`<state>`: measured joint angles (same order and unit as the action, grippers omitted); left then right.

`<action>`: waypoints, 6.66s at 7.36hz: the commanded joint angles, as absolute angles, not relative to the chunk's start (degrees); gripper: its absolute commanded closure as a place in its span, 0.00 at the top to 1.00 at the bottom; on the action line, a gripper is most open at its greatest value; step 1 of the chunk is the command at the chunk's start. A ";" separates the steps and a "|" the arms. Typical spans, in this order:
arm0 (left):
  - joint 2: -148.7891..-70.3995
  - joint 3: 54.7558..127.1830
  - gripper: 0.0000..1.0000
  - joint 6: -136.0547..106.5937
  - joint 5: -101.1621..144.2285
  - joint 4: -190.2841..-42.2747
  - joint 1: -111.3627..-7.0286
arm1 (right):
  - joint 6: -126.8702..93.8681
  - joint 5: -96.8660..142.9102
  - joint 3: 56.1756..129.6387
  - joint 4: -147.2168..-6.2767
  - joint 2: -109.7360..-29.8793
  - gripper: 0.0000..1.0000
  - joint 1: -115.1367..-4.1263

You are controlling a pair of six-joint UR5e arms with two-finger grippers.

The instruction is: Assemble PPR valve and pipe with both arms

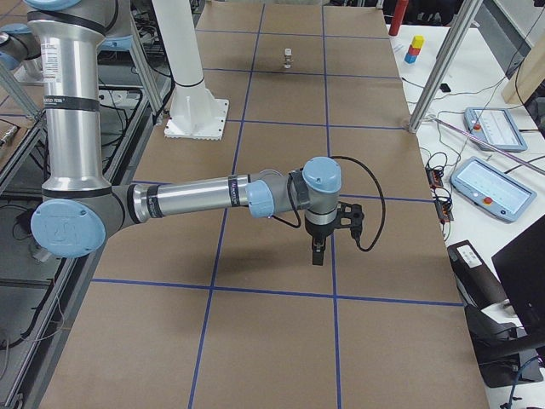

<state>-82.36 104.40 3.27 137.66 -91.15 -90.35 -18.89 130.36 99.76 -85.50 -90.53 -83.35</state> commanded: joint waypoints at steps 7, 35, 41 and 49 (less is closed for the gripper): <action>-82.35 104.41 1.00 2.90 137.81 -91.14 -90.35 | -18.90 131.48 99.76 -85.08 -90.53 1.00 -83.32; -91.32 113.56 0.99 -51.15 121.11 -99.84 -46.41 | -19.34 132.98 100.11 -84.64 -90.18 1.00 -78.93; -91.67 111.27 0.87 -50.80 125.40 -100.46 -46.41 | -19.42 132.98 100.02 -84.55 -90.18 1.00 -78.75; -91.32 110.83 0.84 -50.19 125.33 -100.37 -46.41 | -19.51 132.98 100.11 -84.55 -90.18 1.00 -78.57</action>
<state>-91.33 110.92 -50.34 125.43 -100.44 -46.41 -19.50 132.97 100.11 -84.58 -90.18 -78.61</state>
